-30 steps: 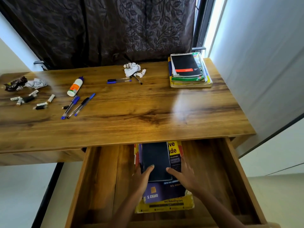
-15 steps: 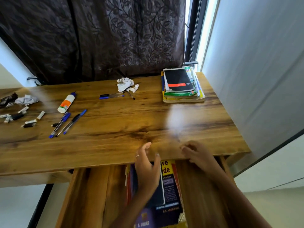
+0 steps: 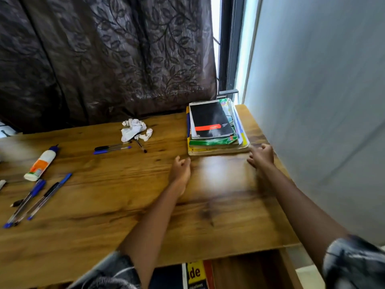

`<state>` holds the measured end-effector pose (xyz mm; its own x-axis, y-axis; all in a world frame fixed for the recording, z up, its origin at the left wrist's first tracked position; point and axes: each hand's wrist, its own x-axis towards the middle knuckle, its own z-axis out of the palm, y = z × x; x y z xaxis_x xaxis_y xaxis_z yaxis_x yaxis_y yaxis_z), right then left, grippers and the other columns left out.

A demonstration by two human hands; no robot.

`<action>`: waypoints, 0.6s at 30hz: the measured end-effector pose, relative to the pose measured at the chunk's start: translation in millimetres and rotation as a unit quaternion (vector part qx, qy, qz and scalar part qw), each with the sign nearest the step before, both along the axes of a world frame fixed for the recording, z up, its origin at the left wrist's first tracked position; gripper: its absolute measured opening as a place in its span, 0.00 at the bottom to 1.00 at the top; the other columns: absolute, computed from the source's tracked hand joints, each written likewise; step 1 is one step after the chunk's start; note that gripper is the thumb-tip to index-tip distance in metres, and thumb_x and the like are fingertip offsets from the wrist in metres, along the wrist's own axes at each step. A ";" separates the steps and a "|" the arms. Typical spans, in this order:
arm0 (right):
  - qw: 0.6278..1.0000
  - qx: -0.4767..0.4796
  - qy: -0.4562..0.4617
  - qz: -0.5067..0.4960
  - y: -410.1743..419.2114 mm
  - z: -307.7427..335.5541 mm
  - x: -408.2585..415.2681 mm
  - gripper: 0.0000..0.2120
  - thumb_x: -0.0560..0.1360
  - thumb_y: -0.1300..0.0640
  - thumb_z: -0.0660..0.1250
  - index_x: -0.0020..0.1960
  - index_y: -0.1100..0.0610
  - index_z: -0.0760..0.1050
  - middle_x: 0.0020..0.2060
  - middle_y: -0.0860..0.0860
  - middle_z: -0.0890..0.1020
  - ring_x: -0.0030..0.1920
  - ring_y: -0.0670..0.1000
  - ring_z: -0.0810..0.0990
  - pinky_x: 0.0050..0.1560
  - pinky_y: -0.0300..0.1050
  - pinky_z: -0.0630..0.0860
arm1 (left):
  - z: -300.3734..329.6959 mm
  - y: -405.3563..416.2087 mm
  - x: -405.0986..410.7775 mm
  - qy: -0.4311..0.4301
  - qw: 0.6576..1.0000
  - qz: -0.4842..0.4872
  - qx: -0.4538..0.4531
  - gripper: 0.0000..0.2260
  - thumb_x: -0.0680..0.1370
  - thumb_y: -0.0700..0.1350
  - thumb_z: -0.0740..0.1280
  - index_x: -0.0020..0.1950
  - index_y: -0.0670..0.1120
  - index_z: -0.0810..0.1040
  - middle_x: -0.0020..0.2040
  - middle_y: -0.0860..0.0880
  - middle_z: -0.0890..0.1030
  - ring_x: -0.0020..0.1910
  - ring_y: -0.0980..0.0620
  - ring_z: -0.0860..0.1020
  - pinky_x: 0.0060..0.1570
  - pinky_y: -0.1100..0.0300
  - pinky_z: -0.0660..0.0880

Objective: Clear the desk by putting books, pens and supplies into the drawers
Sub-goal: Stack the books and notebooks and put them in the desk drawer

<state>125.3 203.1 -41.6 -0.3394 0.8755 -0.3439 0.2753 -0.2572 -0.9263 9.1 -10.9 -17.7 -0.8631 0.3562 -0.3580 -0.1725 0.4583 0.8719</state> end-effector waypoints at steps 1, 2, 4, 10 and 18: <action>1.000 -0.005 -0.004 -0.002 4.8 0.2 -8.1 0.20 0.65 0.54 0.70 0.53 0.61 0.71 0.35 0.51 0.71 0.29 0.49 0.71 0.26 0.41 0.69 | -2.5 9.4 -8.7 0.009 1.000 -0.010 -0.018 0.25 0.80 0.54 0.59 0.74 0.46 0.62 0.67 0.47 0.74 0.62 0.44 0.75 0.64 0.47 0.71; 1.000 -0.003 -0.013 -0.005 4.5 6.0 -15.5 0.13 0.66 0.55 0.71 0.44 0.59 0.71 0.31 0.51 0.70 0.26 0.49 0.69 0.25 0.41 0.66 | -3.7 18.1 -14.5 0.021 0.999 -0.022 -0.039 0.24 0.79 0.56 0.59 0.72 0.47 0.66 0.65 0.47 0.76 0.59 0.43 0.77 0.61 0.47 0.73; 0.999 -0.013 -0.029 -0.011 6.9 11.6 -27.4 0.13 0.68 0.55 0.73 0.38 0.59 0.70 0.31 0.53 0.71 0.28 0.51 0.70 0.25 0.42 0.64 | -0.1 32.5 -18.6 0.030 0.997 -0.037 -0.056 0.20 0.78 0.59 0.60 0.63 0.46 0.72 0.54 0.46 0.81 0.46 0.45 0.81 0.47 0.53 0.79; 0.995 -0.002 -0.096 -0.004 17.3 0.8 -46.5 0.19 0.68 0.55 0.72 0.53 0.66 0.76 0.43 0.57 0.78 0.43 0.53 0.75 0.35 0.43 0.69 | 9.1 51.3 -33.7 0.004 0.998 0.012 -0.054 0.15 0.81 0.50 0.60 0.60 0.40 0.72 0.42 0.47 0.79 0.26 0.55 0.72 0.15 0.69 0.63; 0.993 0.004 -0.114 0.034 15.2 -10.1 -26.7 0.14 0.60 0.52 0.67 0.43 0.57 0.77 0.43 0.59 0.81 0.40 0.55 0.76 0.34 0.44 0.70 | 15.5 34.1 -17.5 -0.011 0.996 0.040 -0.073 0.09 0.80 0.44 0.63 0.57 0.41 0.76 0.41 0.46 0.79 0.30 0.52 0.75 0.30 0.61 0.71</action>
